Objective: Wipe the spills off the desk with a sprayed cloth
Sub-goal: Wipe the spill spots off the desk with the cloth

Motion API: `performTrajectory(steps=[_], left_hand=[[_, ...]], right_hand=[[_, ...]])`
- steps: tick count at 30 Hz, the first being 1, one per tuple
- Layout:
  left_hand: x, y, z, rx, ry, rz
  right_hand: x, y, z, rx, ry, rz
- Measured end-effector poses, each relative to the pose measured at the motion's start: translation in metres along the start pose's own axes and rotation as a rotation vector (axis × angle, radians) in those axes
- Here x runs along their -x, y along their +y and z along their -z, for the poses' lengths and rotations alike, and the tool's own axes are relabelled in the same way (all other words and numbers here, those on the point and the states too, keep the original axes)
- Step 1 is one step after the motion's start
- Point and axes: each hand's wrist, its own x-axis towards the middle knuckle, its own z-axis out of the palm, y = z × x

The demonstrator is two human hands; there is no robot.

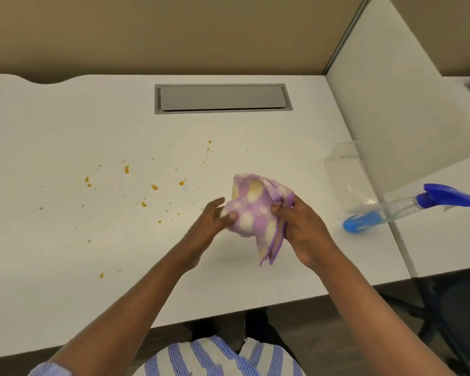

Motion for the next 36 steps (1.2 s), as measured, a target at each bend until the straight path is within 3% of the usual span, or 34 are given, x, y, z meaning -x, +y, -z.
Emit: performTrajectory(steps=[4, 6, 10, 13, 15, 17, 19, 21, 25, 31, 36], left_hand=[[-0.001, -0.021, -0.010, -0.042, -0.311, 0.028], [-0.001, -0.029, -0.017, -0.055, -0.350, 0.065], [-0.004, -0.037, -0.048, -0.101, -0.270, 0.092], [-0.011, -0.049, -0.079, -0.203, -0.089, 0.090], [-0.012, -0.070, -0.090, -0.538, 0.054, 0.049], [-0.006, -0.102, -0.090, -0.947, 0.166, -0.087], [0.002, -0.136, -0.080, -1.201, 0.208, -0.221], [0.010, -0.165, -0.069, -1.351, 0.219, -0.286], [0.013, -0.196, -0.055, -1.486, 0.197, -0.364], [0.011, -0.206, -0.053, -1.470, 0.223, -0.387], [0.009, -0.211, -0.052, -1.429, 0.253, -0.424]], right_hand=[[-0.009, 0.005, 0.027, -0.170, 0.036, -0.072], [-0.012, 0.010, 0.041, -0.196, 0.090, -0.104], [-0.019, 0.022, 0.065, -0.019, 0.216, -0.076], [-0.030, 0.028, 0.078, 0.271, 0.365, -0.022], [-0.037, 0.041, 0.088, 0.605, 0.485, 0.012], [-0.042, 0.063, 0.091, 0.956, 0.496, 0.128], [-0.047, 0.089, 0.085, 1.195, 0.387, 0.239], [-0.056, 0.116, 0.075, 1.377, 0.272, 0.230], [-0.082, 0.154, 0.067, 1.505, 0.281, 0.119], [-0.126, 0.158, 0.101, 1.502, 0.514, 0.204], [-0.181, 0.124, 0.107, 1.502, 0.562, 0.204]])
